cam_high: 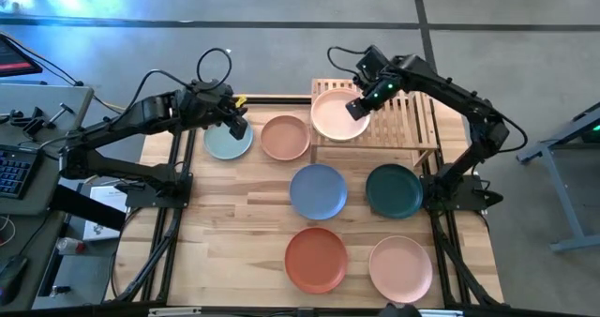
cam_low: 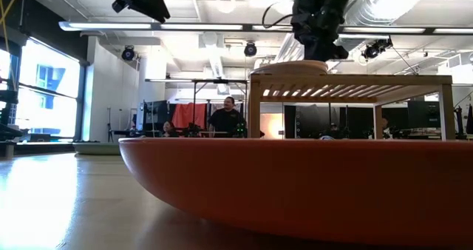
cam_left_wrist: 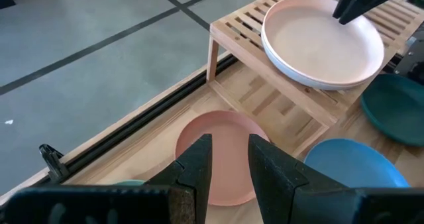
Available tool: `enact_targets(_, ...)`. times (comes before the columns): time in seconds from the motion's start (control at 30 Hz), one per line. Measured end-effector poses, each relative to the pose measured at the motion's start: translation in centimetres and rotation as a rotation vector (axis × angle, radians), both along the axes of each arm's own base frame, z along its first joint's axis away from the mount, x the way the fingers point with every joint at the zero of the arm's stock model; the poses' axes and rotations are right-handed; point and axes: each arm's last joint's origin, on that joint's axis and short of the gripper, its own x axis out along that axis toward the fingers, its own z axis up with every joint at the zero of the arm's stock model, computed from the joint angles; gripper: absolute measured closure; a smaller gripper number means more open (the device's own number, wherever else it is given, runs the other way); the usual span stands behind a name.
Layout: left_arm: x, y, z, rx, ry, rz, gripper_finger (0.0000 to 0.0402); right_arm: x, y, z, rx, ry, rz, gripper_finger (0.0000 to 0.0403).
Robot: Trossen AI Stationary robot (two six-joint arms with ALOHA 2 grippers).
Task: Place and stack plates onto a shelf
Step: Stack the light blue plate on top of the light orange plate
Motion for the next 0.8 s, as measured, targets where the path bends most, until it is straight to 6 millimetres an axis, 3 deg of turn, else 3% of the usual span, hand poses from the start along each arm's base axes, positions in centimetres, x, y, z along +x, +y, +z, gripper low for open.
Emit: enact_targets(0.8, 0.4, 0.1, -0.3, 0.002, 0.021, -0.005, 0.0316, 0.9, -0.2, -0.9, 0.002, 0.033, -0.027, 0.0302)
